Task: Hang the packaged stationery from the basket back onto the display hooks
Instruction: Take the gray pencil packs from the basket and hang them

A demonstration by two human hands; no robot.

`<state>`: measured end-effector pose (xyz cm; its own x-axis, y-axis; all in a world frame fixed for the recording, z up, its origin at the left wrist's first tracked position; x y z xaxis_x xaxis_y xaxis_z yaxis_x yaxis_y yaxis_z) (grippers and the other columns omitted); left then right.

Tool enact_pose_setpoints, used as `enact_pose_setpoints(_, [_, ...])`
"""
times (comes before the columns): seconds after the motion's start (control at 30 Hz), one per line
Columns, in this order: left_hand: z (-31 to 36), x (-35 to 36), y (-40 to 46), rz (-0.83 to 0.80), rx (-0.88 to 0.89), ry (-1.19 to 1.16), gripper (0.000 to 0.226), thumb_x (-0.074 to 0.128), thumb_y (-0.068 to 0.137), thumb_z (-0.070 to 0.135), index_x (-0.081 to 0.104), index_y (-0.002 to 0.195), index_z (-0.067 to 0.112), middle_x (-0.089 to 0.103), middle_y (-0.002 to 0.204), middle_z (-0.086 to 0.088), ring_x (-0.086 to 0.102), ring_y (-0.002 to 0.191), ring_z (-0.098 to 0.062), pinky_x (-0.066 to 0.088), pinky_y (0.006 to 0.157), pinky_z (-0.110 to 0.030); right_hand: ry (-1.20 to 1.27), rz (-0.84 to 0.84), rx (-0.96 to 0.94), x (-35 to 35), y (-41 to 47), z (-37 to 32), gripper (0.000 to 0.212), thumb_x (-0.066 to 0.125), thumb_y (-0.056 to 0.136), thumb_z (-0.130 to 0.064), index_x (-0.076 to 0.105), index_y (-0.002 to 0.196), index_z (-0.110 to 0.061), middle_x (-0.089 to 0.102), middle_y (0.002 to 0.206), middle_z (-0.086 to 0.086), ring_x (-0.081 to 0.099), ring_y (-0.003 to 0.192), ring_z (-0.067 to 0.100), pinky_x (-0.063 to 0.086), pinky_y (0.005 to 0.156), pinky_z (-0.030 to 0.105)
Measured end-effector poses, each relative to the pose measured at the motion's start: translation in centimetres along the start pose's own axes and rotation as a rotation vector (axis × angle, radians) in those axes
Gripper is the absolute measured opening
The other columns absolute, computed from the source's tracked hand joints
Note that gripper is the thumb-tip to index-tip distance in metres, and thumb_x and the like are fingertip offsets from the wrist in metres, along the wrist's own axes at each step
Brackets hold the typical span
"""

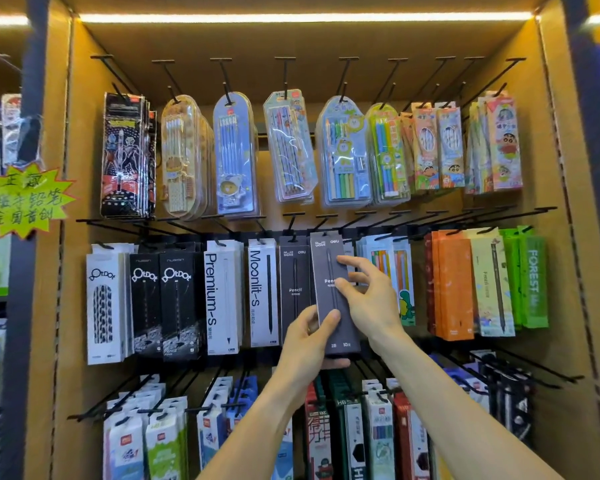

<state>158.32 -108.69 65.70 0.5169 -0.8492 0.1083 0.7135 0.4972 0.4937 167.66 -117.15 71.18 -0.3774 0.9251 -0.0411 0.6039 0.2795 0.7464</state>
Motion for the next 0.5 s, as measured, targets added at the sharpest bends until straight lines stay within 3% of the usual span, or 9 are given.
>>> enact_pose_setpoints(0.1, [-0.6,-0.7,0.3,0.068,-0.013,0.103,0.034,0.063,0.102,0.036,0.064,0.129,0.016,0.077,0.102,0.006,0.076,0.093,-0.011,0.065,0.08,-0.037,-0.081,0.016,-0.015,0.8,1.1,0.9,0.034,0.066,0.098,-0.014,0.065,0.128,-0.029,0.067,0.111,-0.005,0.065,0.097,0.01,0.06,0.084,0.035])
enact_pose_setpoints(0.17, [-0.9,-1.5,0.4,0.168,0.024,0.37,0.048,0.063,0.1,0.046,0.056,0.139,0.02,0.069,0.118,0.008,0.068,0.101,-0.004,0.058,0.093,-0.033,-0.147,0.016,-0.003,1.6,1.9,1.6,0.035,0.066,0.097,-0.013,0.063,0.128,-0.029,0.066,0.109,-0.003,0.065,0.098,0.013,0.059,0.084,0.037])
enact_pose_setpoints(0.23, [-0.8,-2.2,0.0,0.234,0.094,0.544,0.053,0.062,0.099,0.049,0.049,0.147,0.028,0.06,0.129,0.01,0.059,0.103,0.002,0.049,0.093,-0.025,-0.206,0.014,0.002,2.3,2.5,2.2,0.034,0.066,0.097,-0.011,0.06,0.124,-0.03,0.066,0.108,0.0,0.064,0.097,0.017,0.055,0.083,0.035])
enact_pose_setpoints(0.37, [-1.0,-3.0,-0.8,0.195,0.158,0.605,0.044,0.059,0.101,0.047,0.049,0.144,0.044,0.054,0.134,0.01,0.058,0.109,0.0,0.051,0.094,-0.027,-0.273,-0.005,0.012,3.3,2.4,3.3,0.041,0.069,0.095,-0.012,0.051,0.122,-0.036,0.065,0.117,0.006,0.065,0.102,0.023,0.056,0.09,0.047])
enact_pose_setpoints(0.5, [-1.2,-3.1,-2.2,0.181,0.186,0.668,0.041,0.057,0.103,0.045,0.052,0.143,0.041,0.058,0.133,0.008,0.058,0.115,-0.004,0.051,0.101,-0.032,-0.341,-0.007,-0.008,2.5,0.0,3.4,0.049,0.074,0.092,-0.021,0.049,0.133,-0.033,0.059,0.126,0.005,0.061,0.106,0.022,0.051,0.088,0.038])
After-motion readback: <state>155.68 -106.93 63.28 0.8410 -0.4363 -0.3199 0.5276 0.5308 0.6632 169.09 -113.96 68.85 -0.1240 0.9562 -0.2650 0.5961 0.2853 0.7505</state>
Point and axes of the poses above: each hand's wrist, its own y-axis towards the middle knuckle, its own x-axis out of the palm, z = x × y, the point moved 3 cm from there along y, towards the middle knuckle
